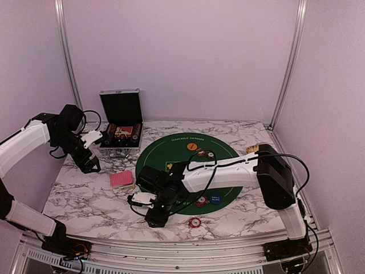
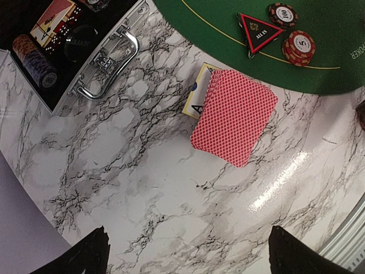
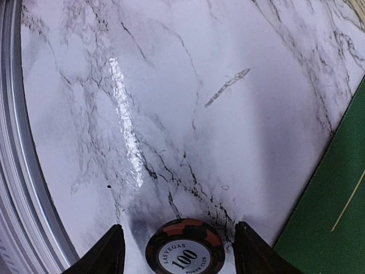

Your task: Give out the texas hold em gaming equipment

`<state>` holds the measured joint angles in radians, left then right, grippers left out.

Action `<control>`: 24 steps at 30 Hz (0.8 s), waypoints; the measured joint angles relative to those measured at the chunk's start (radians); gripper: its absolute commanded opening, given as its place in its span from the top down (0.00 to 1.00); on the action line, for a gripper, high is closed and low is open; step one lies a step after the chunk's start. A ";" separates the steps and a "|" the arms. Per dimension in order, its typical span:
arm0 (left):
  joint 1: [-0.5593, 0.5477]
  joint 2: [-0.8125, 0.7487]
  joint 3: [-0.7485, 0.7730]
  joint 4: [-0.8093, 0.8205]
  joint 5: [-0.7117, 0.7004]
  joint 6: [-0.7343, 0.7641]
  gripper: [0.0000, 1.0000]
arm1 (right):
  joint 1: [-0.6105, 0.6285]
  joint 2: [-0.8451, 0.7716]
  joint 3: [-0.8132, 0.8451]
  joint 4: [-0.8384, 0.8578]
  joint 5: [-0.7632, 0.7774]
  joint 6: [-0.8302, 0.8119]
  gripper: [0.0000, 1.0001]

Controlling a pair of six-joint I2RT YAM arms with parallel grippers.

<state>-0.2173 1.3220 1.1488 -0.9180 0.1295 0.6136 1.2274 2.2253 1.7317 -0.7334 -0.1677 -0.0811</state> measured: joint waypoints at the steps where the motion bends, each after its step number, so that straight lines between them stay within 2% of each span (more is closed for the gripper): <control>1: 0.000 0.000 0.000 0.000 0.000 0.000 0.01 | 0.000 0.000 0.001 -0.001 0.001 0.000 0.39; 10: 0.000 0.000 0.000 0.000 0.000 0.000 0.01 | 0.000 0.000 0.002 -0.007 0.013 0.000 0.57; 19: 0.000 0.000 0.001 0.000 0.000 0.000 0.01 | 0.000 0.000 0.004 -0.011 0.019 0.001 0.83; 24: 0.000 0.000 0.001 0.000 0.000 0.000 0.01 | 0.000 -0.002 0.005 -0.019 0.024 0.001 0.84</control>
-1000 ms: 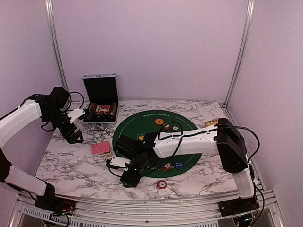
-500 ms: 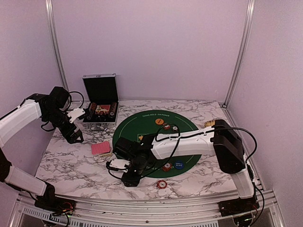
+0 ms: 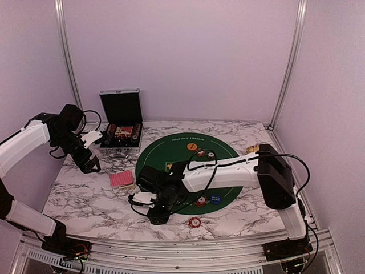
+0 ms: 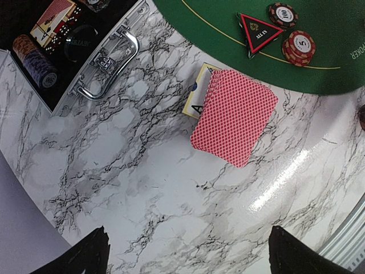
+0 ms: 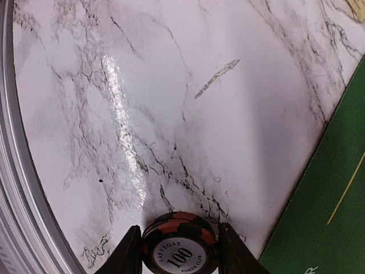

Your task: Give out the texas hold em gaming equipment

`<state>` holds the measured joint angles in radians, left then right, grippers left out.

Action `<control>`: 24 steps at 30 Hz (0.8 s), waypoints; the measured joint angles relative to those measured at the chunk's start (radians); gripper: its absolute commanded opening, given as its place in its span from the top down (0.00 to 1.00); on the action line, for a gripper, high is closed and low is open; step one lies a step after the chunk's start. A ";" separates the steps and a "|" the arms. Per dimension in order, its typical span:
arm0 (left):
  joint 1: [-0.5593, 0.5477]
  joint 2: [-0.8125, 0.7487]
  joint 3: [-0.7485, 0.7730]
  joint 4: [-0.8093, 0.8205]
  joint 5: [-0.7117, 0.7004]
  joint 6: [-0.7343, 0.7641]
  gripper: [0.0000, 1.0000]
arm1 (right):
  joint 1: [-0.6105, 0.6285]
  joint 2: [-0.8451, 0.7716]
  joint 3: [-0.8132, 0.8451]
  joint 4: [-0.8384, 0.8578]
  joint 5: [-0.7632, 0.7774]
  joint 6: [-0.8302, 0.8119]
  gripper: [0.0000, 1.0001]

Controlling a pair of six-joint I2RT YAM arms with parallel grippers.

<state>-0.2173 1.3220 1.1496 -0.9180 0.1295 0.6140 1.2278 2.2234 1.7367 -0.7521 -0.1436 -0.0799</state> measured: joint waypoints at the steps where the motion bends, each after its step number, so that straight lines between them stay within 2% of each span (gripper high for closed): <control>1: 0.000 0.000 0.000 0.000 0.000 0.000 0.01 | 0.000 -0.002 0.000 -0.005 0.004 0.000 0.84; 15: 0.000 0.000 0.007 0.000 0.000 0.003 0.01 | -0.016 -0.120 -0.002 -0.026 0.037 0.021 0.86; 24: 0.000 0.000 0.007 -0.001 0.000 0.019 0.01 | -0.156 -0.195 -0.171 0.020 0.042 0.055 0.88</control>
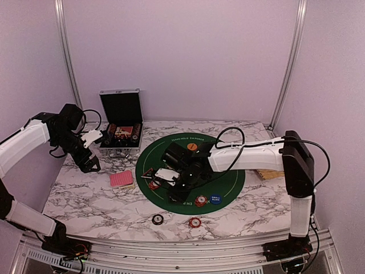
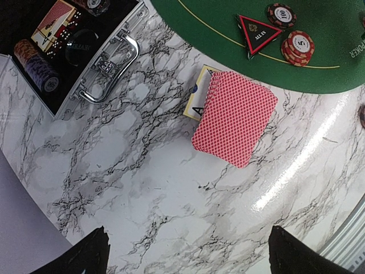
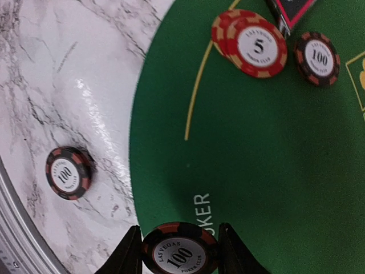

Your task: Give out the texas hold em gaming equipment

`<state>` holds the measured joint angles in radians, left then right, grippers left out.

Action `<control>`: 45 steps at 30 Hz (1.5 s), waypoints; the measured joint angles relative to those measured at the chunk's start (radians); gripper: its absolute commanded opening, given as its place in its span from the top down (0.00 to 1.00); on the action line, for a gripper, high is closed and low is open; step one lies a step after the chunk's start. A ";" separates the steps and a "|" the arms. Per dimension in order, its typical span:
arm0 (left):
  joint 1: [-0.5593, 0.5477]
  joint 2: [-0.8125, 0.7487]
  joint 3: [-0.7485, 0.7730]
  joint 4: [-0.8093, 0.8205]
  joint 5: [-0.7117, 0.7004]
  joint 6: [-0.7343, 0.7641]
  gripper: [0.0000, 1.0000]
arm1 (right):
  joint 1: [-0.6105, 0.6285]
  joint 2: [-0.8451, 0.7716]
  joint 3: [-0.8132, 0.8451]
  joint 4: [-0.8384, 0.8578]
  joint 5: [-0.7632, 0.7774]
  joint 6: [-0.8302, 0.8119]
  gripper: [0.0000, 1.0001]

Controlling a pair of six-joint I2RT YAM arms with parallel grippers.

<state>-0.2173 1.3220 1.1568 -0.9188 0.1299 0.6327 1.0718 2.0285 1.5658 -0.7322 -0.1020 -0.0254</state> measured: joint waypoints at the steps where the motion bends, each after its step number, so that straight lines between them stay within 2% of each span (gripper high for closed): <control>1: 0.000 0.000 0.000 0.000 0.000 0.001 0.01 | -0.016 -0.002 -0.023 0.004 0.003 0.002 0.89; 12: 0.000 0.003 0.000 0.000 0.000 0.005 0.01 | -0.064 -0.022 -0.163 0.062 0.002 0.031 0.87; 16: 0.000 0.014 0.000 0.000 0.001 0.008 0.01 | -0.073 -0.028 -0.182 0.077 -0.002 0.033 0.71; 19: -0.001 0.027 -0.004 -0.001 0.001 0.015 0.01 | -0.074 -0.028 -0.182 0.080 -0.004 0.034 0.52; 24: -0.006 0.061 -0.021 -0.004 0.009 0.046 0.01 | -0.075 -0.029 -0.182 0.088 -0.005 0.044 0.35; 33: -0.015 0.163 -0.027 0.007 0.060 0.129 0.01 | -0.082 -0.048 -0.158 0.085 -0.013 0.067 0.21; 37: -0.034 0.228 -0.024 0.029 0.064 0.150 0.01 | -0.082 -0.092 -0.134 0.092 -0.018 0.083 0.02; 45: -0.081 0.245 -0.029 0.090 0.072 0.230 0.01 | -0.082 -0.179 -0.122 0.145 -0.035 0.131 0.01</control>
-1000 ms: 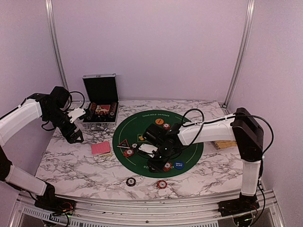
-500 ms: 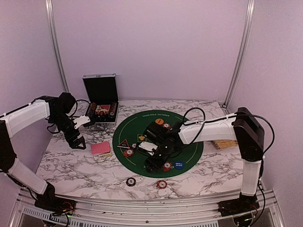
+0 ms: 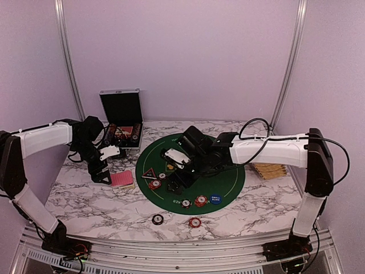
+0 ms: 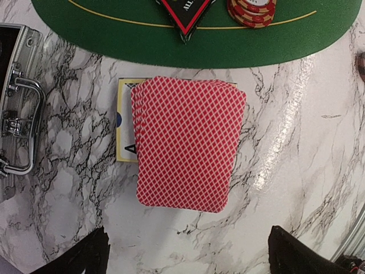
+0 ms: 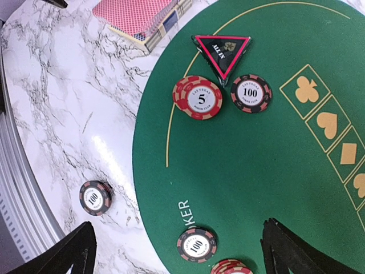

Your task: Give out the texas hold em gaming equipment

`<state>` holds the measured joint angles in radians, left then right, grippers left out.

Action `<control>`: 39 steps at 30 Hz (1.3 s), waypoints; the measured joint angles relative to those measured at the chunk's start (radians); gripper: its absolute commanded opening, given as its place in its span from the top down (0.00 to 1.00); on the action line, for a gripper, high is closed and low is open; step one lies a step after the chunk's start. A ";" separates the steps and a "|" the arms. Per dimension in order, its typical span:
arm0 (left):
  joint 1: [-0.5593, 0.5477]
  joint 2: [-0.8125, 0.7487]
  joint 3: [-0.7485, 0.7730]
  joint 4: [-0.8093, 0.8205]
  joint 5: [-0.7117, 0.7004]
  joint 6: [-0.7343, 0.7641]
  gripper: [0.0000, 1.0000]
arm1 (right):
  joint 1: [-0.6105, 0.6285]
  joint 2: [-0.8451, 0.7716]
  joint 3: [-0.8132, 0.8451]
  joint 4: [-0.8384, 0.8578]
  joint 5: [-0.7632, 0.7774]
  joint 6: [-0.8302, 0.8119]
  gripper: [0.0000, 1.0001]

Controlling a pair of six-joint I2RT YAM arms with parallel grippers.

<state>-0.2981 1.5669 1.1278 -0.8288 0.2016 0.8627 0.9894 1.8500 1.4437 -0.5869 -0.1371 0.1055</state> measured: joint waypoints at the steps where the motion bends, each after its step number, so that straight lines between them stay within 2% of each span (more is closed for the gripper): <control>1: -0.004 0.000 -0.001 0.006 0.000 0.009 0.01 | 0.000 -0.002 0.000 0.009 -0.002 0.005 0.01; 18: -0.040 0.099 -0.018 0.071 0.007 0.122 0.01 | -0.021 -0.062 -0.072 0.123 -0.034 0.096 0.01; 39: -0.053 0.196 -0.014 0.136 -0.029 0.098 0.01 | -0.026 -0.072 -0.090 0.142 -0.035 0.113 0.01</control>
<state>-0.3511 1.7626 1.1133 -0.6930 0.1730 0.9607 0.9638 1.7775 1.3533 -0.4450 -0.1719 0.2188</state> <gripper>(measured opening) 0.989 0.990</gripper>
